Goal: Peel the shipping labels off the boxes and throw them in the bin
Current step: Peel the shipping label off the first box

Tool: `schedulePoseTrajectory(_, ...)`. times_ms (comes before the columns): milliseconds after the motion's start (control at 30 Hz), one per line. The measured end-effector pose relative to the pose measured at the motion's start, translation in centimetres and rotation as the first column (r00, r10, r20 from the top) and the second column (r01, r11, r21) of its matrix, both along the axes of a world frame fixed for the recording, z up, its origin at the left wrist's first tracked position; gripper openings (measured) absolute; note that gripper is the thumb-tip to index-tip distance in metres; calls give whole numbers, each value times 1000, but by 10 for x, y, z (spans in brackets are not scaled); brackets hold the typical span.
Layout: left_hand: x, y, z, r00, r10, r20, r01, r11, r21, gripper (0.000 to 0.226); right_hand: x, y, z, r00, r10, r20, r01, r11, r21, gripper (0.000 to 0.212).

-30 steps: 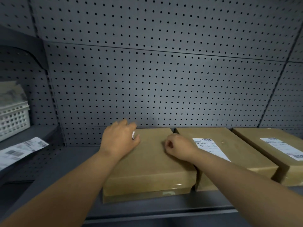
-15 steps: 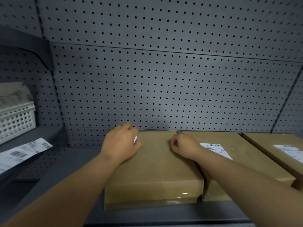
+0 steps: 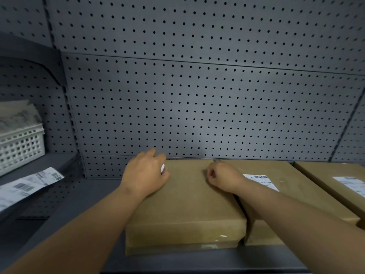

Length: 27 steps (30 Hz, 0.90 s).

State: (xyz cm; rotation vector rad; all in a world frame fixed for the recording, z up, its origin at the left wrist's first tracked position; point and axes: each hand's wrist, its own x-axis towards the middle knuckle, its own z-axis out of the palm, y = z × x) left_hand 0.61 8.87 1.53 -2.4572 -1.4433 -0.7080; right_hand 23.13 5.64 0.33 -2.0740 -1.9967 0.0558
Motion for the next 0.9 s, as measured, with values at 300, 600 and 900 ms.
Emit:
schedulePoseTrajectory(300, 4, -9, -2, 1000, -17, 19, 17, 1000, 5, 17, -61, -13, -8, 978, 205, -31, -200, 972, 120, 20)
schedulePoseTrajectory(600, -4, -19, -6, 999, -28, 27, 28, 1000, 5, 18, -13, -28, -3, 998, -63, -18, 64, 992, 107, 23)
schedulePoseTrajectory(900, -3, -32, -4, 999, -38, 23, 39, 999, -8, 21, -49, -72, -6, 955, 293, -32, -288, 951, 115, 12)
